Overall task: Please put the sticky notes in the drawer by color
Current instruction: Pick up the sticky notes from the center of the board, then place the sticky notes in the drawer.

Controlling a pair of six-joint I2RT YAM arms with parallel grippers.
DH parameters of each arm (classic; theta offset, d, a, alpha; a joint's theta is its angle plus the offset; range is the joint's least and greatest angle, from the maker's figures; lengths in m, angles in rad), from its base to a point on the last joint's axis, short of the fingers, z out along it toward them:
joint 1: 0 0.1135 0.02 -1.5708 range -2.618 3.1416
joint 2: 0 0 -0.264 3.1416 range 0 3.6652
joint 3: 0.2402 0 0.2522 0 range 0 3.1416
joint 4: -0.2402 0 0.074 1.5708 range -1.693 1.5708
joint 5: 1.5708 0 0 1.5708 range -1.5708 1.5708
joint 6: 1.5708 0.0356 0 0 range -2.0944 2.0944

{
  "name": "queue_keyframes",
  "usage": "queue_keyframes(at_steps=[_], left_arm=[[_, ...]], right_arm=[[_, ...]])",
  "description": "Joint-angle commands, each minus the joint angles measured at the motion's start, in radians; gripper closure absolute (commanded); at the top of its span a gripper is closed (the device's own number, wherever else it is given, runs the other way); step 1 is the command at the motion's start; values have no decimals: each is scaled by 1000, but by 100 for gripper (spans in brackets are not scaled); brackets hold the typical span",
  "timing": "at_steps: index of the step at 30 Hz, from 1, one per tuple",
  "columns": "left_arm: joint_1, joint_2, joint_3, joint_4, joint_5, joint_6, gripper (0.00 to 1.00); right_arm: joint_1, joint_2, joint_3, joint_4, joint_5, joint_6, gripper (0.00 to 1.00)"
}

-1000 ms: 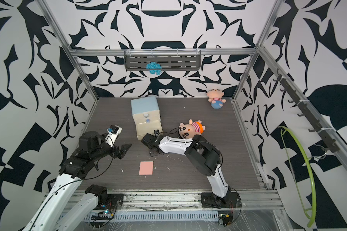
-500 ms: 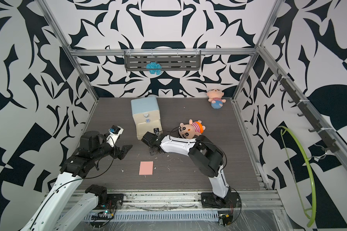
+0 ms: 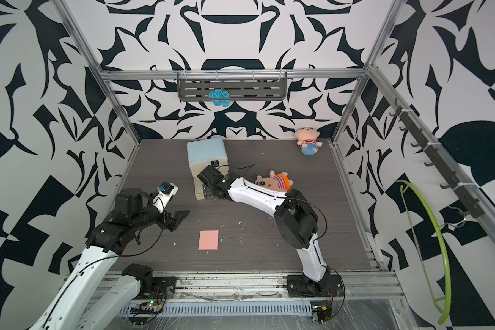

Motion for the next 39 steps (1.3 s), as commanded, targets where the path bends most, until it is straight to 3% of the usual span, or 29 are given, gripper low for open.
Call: queue_keyframes(at_steps=[1, 15, 22, 32, 39], left_arm=[[3, 1, -7, -13, 31, 22, 1], [3, 20, -6, -12, 74, 22, 1], [3, 29, -5, -12, 88, 21, 1], [3, 36, -3, -2, 118, 13, 1], [2, 10, -38, 39, 109, -11, 1]], right_arm=[[-43, 41, 84, 23, -33, -56, 22], [-113, 191, 215, 18, -60, -98, 22], [-112, 124, 177, 16, -133, -130, 4], [-98, -130, -75, 86, -97, -122, 1], [-58, -334, -367, 186, -98, -177, 1]])
